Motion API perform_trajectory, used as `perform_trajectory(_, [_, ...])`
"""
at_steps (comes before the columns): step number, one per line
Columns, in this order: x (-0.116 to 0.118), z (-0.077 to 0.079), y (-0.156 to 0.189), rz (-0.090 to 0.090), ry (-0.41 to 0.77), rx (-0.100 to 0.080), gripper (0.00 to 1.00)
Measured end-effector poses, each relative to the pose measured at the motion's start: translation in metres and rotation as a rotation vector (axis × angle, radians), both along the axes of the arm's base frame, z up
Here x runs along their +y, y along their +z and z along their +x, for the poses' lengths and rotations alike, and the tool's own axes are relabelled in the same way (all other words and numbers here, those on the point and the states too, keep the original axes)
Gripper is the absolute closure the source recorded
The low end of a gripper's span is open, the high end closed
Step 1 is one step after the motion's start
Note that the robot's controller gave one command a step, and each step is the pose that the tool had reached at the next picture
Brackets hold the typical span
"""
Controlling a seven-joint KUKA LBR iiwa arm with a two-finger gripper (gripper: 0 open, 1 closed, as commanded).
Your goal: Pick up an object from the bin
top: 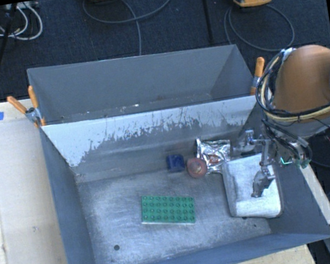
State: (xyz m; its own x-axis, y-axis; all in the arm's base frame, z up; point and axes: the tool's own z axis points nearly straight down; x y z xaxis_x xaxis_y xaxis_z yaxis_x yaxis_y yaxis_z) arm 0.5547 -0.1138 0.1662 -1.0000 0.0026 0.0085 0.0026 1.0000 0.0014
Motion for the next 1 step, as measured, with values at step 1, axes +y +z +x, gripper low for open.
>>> perform_trajectory(1, [0.086, 0.0153, -0.0197, 0.003, -0.08, -0.005, 0.0])
